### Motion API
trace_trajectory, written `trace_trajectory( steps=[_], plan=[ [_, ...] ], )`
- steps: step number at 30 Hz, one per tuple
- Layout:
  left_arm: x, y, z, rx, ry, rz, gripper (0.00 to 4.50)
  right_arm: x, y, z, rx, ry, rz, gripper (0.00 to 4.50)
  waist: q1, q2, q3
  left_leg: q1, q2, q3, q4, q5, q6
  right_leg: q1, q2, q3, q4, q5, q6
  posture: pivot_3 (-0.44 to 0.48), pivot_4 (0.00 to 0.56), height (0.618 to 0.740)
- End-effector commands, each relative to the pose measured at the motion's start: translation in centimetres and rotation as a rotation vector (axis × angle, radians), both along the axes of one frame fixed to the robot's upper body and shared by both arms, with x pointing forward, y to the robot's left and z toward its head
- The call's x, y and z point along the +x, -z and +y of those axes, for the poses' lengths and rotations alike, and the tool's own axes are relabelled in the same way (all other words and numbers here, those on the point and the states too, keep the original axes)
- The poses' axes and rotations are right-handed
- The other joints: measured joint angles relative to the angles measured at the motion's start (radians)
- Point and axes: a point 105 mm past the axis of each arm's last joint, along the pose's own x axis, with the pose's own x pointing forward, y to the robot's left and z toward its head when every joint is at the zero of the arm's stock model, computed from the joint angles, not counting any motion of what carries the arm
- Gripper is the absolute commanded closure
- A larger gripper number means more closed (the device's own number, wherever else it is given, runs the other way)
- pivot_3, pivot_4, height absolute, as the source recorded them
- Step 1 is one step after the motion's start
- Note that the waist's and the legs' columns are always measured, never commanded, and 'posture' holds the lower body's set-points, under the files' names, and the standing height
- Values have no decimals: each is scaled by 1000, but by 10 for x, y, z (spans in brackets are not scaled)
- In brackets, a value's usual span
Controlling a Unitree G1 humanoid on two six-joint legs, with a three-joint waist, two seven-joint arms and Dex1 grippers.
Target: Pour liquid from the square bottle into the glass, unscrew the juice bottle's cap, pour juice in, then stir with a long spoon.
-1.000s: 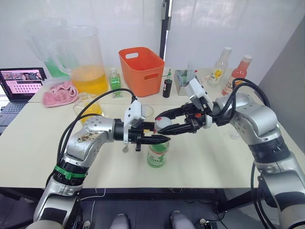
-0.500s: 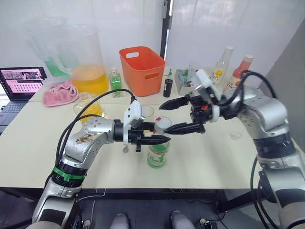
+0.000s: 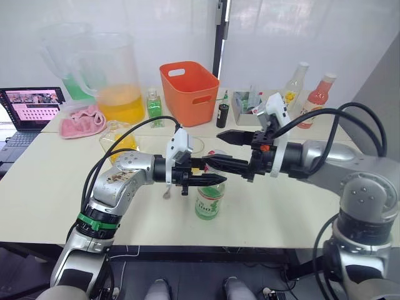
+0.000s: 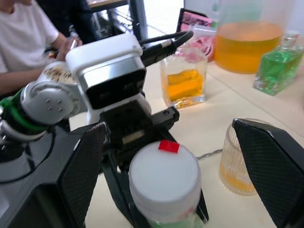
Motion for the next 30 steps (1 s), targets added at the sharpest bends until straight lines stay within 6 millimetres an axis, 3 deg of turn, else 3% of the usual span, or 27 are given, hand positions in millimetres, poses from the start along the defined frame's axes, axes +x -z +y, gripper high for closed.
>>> trace_trajectory(
  steps=[1, 10, 19, 26, 30],
  plan=[
    [-1, 10, -6, 37, 23, 33, 3082, -6, -4, -2, 8, 65, -34, 0, 7, 0, 0, 0, 0, 0, 0, 0, 0, 0, 0, 0, -1, 0, 0, 0, 150, 717],
    [1, 12, -10, 46, 52, 31, 3094, -9, 4, -5, -20, 147, -35, 0, 8, 0, 0, -2, 0, 0, 0, 0, 0, 0, 0, 0, -2, 0, 0, 0, 150, 717],
    [0, 13, -8, 54, 54, 28, 3097, -12, 6, -4, -16, 122, -14, 2805, 8, 0, 0, -2, 0, 0, 0, 0, 0, 0, -1, 0, -4, 0, -1, 0, 150, 717],
    [1, 13, -4, 56, 31, 20, 3098, -14, 10, -1, -59, 29, 7, 2809, 8, 0, 0, -3, 0, 0, -2, 0, 0, 3, -1, 0, -13, 2, -2, 0, 150, 717],
    [-1, 11, 1, 59, 11, 9, 3098, -15, 21, 4, -150, -112, 14, 2809, 7, 0, 0, -3, 0, 0, -3, 0, 0, 3, 0, 0, -14, 2, -2, 0, 150, 717]
  ],
)
